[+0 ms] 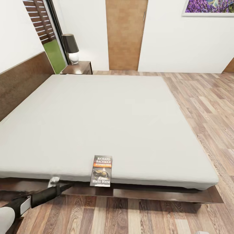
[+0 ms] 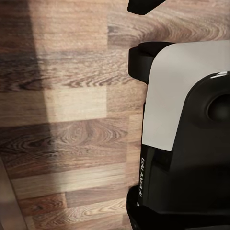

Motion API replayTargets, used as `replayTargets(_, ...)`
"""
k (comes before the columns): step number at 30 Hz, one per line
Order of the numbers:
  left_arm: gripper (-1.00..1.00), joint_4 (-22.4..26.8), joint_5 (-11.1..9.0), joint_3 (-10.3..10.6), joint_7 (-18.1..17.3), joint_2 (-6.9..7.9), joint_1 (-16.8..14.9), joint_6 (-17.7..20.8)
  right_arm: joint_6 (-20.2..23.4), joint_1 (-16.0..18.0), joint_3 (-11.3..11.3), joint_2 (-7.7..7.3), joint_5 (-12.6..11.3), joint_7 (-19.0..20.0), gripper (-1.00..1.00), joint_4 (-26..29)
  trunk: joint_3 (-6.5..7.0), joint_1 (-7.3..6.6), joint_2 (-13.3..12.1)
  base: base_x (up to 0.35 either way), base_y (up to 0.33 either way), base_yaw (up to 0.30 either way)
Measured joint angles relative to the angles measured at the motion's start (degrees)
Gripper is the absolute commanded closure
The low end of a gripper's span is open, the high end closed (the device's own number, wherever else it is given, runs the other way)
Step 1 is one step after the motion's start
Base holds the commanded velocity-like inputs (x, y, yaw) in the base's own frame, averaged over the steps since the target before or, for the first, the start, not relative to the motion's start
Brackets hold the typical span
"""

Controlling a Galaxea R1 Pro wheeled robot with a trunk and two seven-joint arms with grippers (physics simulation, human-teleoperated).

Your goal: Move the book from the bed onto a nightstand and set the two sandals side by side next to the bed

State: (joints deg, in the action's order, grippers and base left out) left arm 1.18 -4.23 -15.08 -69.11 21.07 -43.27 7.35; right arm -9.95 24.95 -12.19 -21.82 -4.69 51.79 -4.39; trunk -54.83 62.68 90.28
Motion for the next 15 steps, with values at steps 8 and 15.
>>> replayTargets(8, -1.0, -0.17, 0.25, -0.2, -0.05, -0.24, 2.2, -4.26, 0.48, -0.01, -0.05, 0.4, 0.03, 0.22, -1.0, 0.2, 0.0, 0.0, 0.0, 0.0, 0.0, 0.0)
replayTargets(15, -1.0, -0.18, 0.29, -0.3, -4.73, -0.25, 2.42, -4.39, 9.32, 0.09, -0.06, 0.48, 0.07, 0.53, -1.0, 2.18, 0.0, 0.0, 0.0, 0.0, 0.0, 0.0)
